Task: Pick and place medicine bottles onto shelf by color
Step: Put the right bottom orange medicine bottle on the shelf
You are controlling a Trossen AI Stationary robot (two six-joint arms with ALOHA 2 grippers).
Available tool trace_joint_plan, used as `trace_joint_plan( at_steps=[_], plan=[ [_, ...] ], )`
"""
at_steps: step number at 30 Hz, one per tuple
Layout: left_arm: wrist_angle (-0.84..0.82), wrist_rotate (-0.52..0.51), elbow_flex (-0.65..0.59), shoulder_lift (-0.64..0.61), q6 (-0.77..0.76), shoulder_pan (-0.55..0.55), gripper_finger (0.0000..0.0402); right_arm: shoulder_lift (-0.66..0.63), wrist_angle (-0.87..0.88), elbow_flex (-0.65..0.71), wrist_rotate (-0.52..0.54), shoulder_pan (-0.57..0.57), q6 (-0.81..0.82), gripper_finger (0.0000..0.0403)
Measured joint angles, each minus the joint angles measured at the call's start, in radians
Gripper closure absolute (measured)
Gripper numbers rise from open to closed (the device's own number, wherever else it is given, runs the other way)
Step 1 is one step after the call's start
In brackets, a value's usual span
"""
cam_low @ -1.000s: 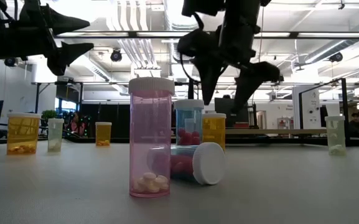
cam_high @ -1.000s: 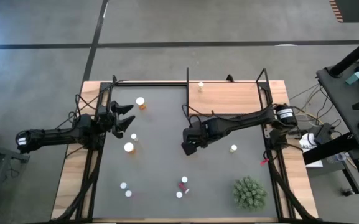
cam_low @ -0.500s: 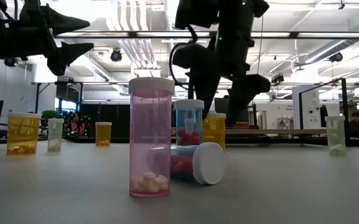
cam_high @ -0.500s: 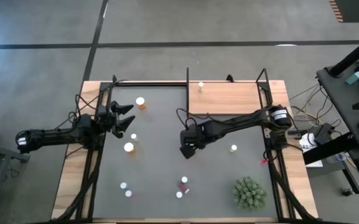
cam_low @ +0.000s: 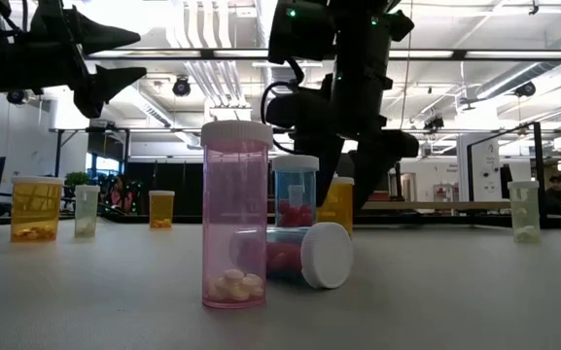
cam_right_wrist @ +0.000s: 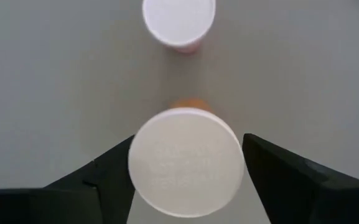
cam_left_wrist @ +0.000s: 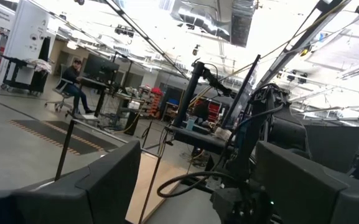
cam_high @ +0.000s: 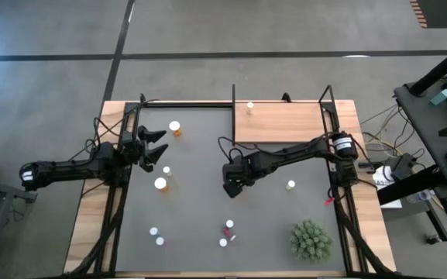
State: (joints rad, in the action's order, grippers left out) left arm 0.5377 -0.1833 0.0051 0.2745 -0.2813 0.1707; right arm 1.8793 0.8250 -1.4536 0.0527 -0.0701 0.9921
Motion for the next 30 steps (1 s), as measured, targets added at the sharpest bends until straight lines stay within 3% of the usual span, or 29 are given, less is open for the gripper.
trace_joint_plan(
  at_steps=[7, 30],
  plan=[
    [0.000, 0.000, 0.000, 0.000, 0.000, 0.000, 0.0100, -0.001, -0.006, 0.000, 0.001, 0.008, -0.026, 0.0171],
    [0.000, 0.000, 0.000, 0.000, 0.000, 0.000, 0.0100, -0.041, 0.022, 0.000, 0.001, 0.012, 0.000, 0.0172]
  ],
)
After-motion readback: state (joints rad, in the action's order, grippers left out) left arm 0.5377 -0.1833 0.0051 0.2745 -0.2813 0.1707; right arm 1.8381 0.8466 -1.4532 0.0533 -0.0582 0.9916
